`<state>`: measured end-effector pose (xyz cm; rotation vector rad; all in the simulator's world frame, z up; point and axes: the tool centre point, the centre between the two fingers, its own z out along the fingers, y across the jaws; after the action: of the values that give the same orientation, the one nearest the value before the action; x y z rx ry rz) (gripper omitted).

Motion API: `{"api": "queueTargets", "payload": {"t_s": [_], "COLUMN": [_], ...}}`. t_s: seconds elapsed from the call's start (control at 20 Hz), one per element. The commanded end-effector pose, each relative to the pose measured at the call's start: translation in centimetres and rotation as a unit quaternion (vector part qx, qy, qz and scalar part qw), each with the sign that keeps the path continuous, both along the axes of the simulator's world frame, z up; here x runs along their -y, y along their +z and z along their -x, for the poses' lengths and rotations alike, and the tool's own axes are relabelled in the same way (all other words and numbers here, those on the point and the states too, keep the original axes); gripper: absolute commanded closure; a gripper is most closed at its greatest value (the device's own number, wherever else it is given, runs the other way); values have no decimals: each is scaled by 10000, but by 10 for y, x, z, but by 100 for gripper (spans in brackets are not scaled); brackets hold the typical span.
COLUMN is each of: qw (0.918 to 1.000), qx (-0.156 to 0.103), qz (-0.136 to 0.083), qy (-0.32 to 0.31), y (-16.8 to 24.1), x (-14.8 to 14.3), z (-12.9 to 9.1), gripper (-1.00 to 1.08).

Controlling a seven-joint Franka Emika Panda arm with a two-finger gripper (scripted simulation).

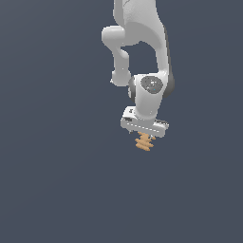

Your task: Pick up the object and move it to a goal position.

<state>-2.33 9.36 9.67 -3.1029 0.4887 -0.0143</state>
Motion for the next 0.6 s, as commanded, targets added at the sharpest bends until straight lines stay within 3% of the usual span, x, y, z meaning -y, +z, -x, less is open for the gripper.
{"api": "queueTargets", "payload": {"t_s": [0.0,0.55], "qw": [9999,9987], "qx": [-12,-44], "qz": [-4,-7], "qy": [-162,-500], "y": [-9,-28], "x": [-12,-37], "z": [5,18], "gripper": [-92,-92]}}
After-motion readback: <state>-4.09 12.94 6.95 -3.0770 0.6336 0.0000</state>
